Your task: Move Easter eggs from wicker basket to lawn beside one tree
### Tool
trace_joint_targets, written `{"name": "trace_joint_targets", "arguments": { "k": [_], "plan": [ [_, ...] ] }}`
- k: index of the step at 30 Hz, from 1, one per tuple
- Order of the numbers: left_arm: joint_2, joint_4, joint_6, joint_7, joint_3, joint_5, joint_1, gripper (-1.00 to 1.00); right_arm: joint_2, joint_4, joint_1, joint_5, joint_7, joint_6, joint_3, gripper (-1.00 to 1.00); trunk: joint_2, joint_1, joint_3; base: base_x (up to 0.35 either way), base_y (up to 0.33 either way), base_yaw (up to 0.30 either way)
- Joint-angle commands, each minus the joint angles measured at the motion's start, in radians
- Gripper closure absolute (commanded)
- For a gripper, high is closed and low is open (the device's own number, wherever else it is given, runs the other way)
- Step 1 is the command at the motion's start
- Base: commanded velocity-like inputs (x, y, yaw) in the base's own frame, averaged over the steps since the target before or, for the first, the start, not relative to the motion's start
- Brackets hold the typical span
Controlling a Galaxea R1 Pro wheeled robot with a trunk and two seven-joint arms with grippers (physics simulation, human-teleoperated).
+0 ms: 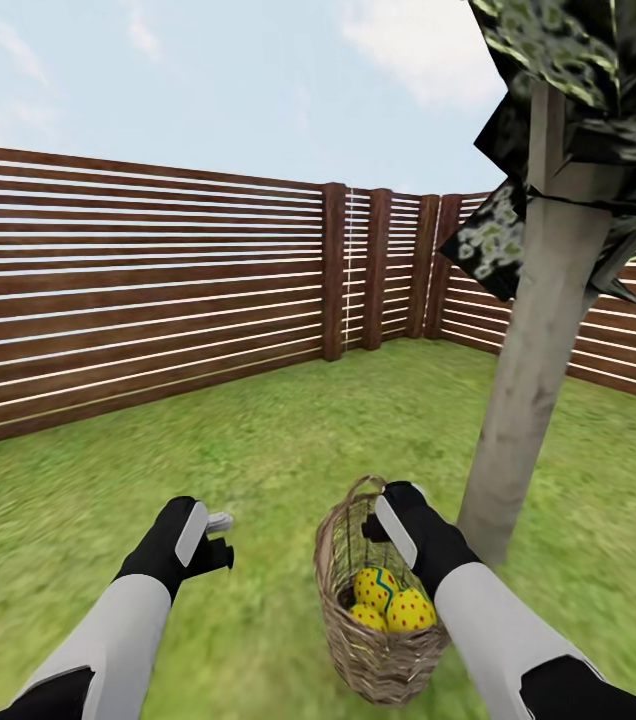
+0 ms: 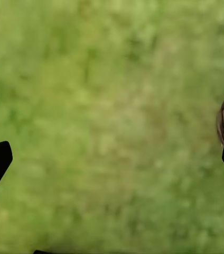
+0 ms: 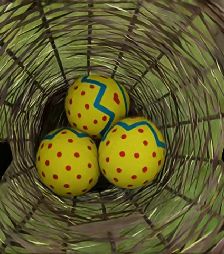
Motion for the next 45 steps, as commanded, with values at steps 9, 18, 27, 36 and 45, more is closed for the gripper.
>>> {"name": "trace_joint_targets", "arguments": {
  "k": [9,18,27,36,45],
  "plan": [
    [0.000,-0.004,0.002,0.009,0.009,0.020,-0.001,-1.00,-0.001,-0.002,-0.001,-0.010,-0.010,0.006,0.001,-1.00,0.000,0.000,-0.001,0.027,0.000,0.000],
    [0.001,-0.004,0.003,0.010,0.059,0.038,-0.001,-1.00,-0.002,0.001,-0.002,-0.010,-0.014,0.049,-0.059,-1.00,-0.002,0.003,-0.028,0.001,0.000,0.000],
    [-0.001,-0.004,0.003,0.011,0.064,0.038,-0.001,-1.00,-0.002,0.035,-0.006,-0.009,-0.014,0.125,-0.161,-1.00,-0.004,0.007,-0.063,0.000,0.000,0.000],
    [0.000,-0.005,0.004,0.011,0.063,0.036,-0.001,-1.00,-0.002,0.140,-0.065,-0.009,-0.015,0.131,-0.168,-1.00,-0.006,0.011,-0.098,0.000,0.000,0.000],
    [0.001,-0.010,0.002,0.013,0.061,0.037,-0.001,-1.00,0.000,0.155,-0.084,-0.010,-0.014,0.130,-0.169,-1.00,-0.006,0.011,-0.098,0.000,0.000,0.000]
  ]
}}
